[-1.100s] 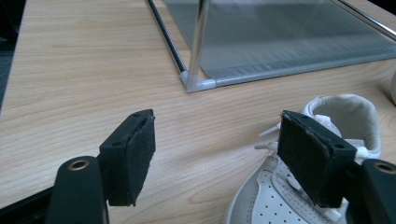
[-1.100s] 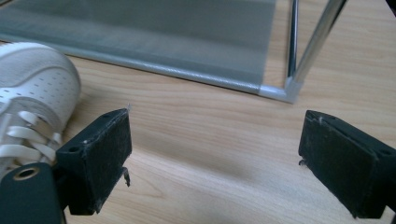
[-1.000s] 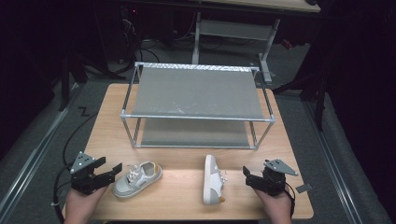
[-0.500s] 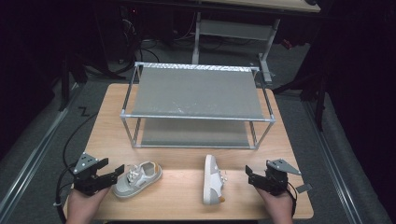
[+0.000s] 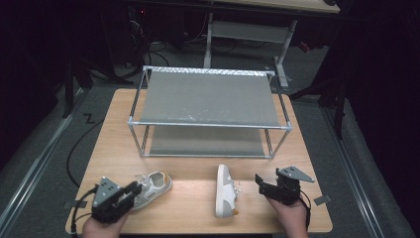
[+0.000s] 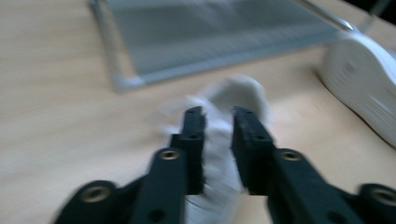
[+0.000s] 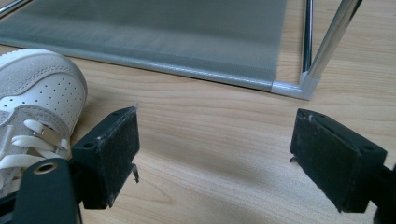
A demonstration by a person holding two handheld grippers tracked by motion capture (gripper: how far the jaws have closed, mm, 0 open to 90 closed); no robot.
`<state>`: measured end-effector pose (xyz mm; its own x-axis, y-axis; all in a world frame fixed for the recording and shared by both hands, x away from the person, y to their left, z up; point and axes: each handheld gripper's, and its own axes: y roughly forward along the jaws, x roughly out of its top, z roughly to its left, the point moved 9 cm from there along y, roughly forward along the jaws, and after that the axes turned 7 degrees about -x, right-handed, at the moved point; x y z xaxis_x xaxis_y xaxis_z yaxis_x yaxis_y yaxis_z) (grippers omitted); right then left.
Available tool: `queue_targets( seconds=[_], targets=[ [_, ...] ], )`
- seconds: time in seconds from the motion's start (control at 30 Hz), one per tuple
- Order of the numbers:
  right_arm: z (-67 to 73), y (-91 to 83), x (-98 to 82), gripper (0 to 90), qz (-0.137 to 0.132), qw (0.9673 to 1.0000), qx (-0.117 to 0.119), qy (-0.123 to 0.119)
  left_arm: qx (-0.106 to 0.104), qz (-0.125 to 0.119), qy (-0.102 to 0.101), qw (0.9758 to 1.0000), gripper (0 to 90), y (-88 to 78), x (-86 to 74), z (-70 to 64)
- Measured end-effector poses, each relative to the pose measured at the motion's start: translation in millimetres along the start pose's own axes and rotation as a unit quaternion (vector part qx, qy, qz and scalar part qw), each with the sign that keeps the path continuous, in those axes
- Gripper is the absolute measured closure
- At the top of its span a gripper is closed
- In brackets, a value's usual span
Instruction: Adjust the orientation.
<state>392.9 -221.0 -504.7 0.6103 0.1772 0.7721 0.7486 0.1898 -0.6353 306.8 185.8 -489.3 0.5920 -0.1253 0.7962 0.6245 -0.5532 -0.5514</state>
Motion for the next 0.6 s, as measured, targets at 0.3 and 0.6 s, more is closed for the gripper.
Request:
queue_targets(
  seconds=[0.3, 0.6],
  targets=[
    [-3.8, -3.8, 0.5, 17.2, -0.006, 0.9999, 0.005, 0.010, 0.019, 0.125, -0.004, 0.9920, 89.9, 16.5, -51.3, -16.5],
    [-2.9, -4.5, 0.6, 17.8, -0.005, 0.9999, 0.007, 0.014, 0.091, 0.129, -0.036, 0.9867, 89.9, 5.0, -58.9, 39.3]
  ],
)
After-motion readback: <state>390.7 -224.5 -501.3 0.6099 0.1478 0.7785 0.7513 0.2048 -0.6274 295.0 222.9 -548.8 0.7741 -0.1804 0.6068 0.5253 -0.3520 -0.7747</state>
